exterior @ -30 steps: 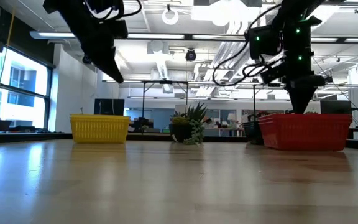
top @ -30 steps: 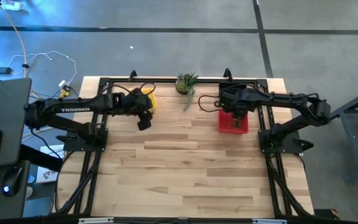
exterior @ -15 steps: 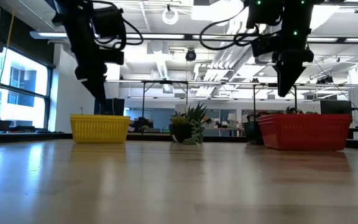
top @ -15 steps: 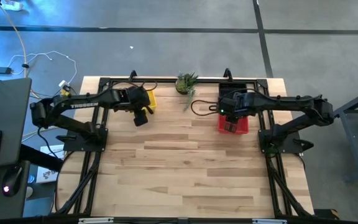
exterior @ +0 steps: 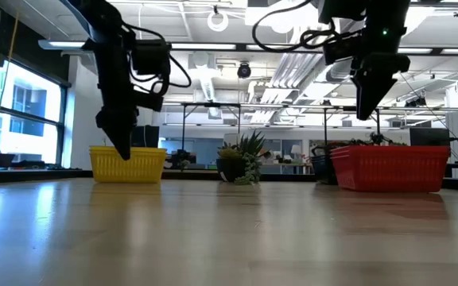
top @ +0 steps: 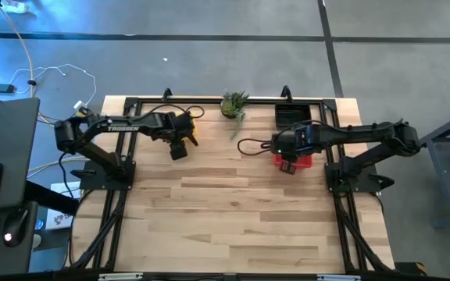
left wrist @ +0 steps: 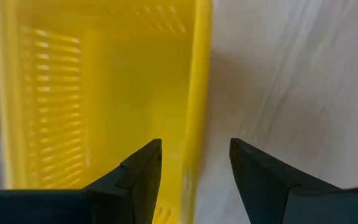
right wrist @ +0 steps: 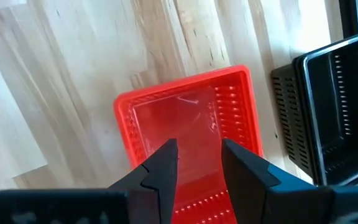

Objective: Stack baskets by color
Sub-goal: Move the stacked yellow bins to the top middle of the table

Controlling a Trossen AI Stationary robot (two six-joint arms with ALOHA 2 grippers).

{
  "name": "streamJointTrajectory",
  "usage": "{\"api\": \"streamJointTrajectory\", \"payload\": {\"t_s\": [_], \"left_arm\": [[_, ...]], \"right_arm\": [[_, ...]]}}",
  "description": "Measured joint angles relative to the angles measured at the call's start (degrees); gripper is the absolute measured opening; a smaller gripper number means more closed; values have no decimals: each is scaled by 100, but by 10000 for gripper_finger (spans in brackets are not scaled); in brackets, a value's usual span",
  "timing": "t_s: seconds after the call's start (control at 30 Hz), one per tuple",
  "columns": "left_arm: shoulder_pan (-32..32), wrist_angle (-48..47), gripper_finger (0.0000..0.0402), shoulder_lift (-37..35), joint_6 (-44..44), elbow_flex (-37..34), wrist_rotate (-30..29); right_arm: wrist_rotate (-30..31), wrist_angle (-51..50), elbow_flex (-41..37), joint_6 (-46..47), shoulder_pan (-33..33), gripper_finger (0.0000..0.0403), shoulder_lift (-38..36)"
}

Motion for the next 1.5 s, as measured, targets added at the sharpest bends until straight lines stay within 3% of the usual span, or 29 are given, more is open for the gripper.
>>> {"api": "streamJointTrajectory", "payload": {"t_s": [0.17,0.33,0.67,1.13,1.33,1.5], "left_arm": [[-3,0,158,284,-2,0,352],[-206,68,105,522,-94,0,620],[-1235,221,14,573,-124,0,631],[-3032,909,6,573,-302,620,655],[-3395,1069,6,671,-585,1075,640],[-3555,1013,5,1158,-575,1545,597]], "right_arm": [[31,55,0,259,210,110,0],[40,165,0,636,405,110,0],[42,557,0,1041,776,110,2],[35,1374,0,1506,911,110,2],[64,1674,0,1517,911,110,2],[215,1892,0,1519,911,110,5]]}}
